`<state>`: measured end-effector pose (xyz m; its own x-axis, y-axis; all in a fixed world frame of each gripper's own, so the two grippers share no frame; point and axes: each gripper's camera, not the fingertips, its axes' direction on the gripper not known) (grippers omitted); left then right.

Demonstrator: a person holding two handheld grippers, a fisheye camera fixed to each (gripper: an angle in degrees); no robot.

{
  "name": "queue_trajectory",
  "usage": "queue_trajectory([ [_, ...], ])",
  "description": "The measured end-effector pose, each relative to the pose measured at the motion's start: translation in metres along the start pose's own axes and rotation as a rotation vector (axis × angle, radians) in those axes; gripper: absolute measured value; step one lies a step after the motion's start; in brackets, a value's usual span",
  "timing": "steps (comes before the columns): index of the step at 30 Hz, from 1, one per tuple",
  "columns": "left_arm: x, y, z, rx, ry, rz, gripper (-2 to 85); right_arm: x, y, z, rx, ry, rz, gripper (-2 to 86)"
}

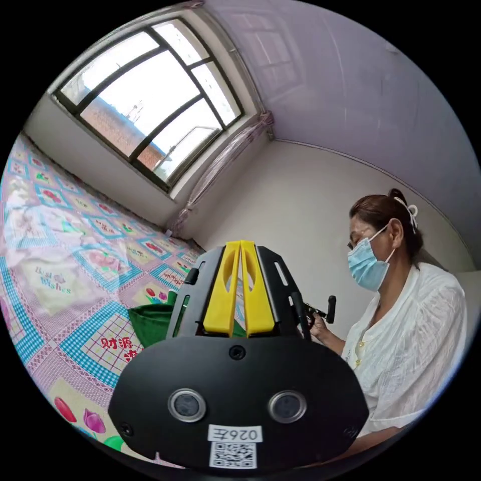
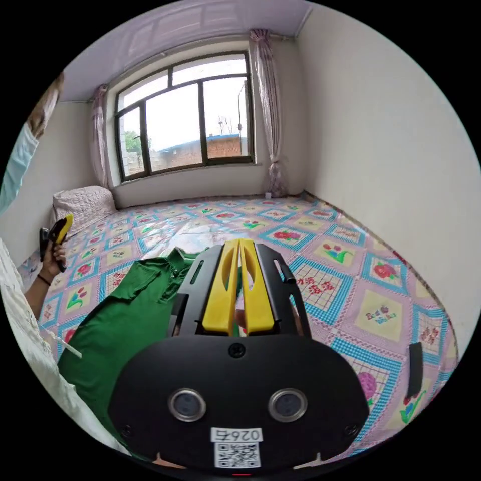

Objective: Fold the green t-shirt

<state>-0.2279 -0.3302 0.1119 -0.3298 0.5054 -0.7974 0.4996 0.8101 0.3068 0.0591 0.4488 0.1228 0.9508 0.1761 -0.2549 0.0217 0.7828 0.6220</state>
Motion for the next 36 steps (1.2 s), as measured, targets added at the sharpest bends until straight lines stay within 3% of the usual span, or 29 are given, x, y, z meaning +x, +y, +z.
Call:
queue_trajectory([
  [3,0.121,-0.003,-0.06,0.155,-0.004,0.317,1.1,-0.042,0.001,-0.118,0.264,0.154,-0.152,-0.6],
  [5,0.201,0.001,-0.103,0.338,0.102,0.502,4.7,-0.071,0.009,-0.194,0.469,0.192,-0.23,-0.9],
  [7,0.249,0.003,-0.13,0.409,0.231,0.581,3.1,-0.084,0.008,-0.231,0.485,0.203,-0.234,-0.9],
  [12,0.366,0.017,-0.184,0.358,0.427,0.721,-0.6,-0.103,0.028,-0.314,0.607,0.147,-0.225,-1.0],
  [15,0.437,0.043,-0.217,0.371,0.323,0.774,0.4,-0.093,0.05,-0.356,0.656,0.087,-0.157,-1.0],
  [18,0.486,0.066,-0.228,0.284,0.121,0.817,-0.5,-0.063,0.065,-0.364,0.537,-0.05,-0.058,-0.9],
  [21,0.481,0.086,-0.211,0.135,-0.12,0.707,-0.8,-0.03,0.091,-0.337,0.323,-0.148,0.04,-0.8],
  [26,0.347,0.168,-0.171,-0.254,-0.41,0.129,-0.8,0.008,0.18,-0.25,-0.185,-0.244,0.186,0.2],
  [29,0.275,0.243,-0.16,-0.514,-0.638,-0.124,-0.6,0.02,0.229,-0.225,-0.335,-0.197,0.258,-0.8],
  [31,0.247,0.282,-0.155,-0.659,-0.733,-0.187,-0.2,0.025,0.247,-0.213,-0.404,-0.175,0.28,-0.6],
  [36,0.197,0.338,-0.164,-0.752,-0.716,-0.402,6.3,0.031,0.255,-0.178,-0.522,-0.135,0.24,1.7],
])
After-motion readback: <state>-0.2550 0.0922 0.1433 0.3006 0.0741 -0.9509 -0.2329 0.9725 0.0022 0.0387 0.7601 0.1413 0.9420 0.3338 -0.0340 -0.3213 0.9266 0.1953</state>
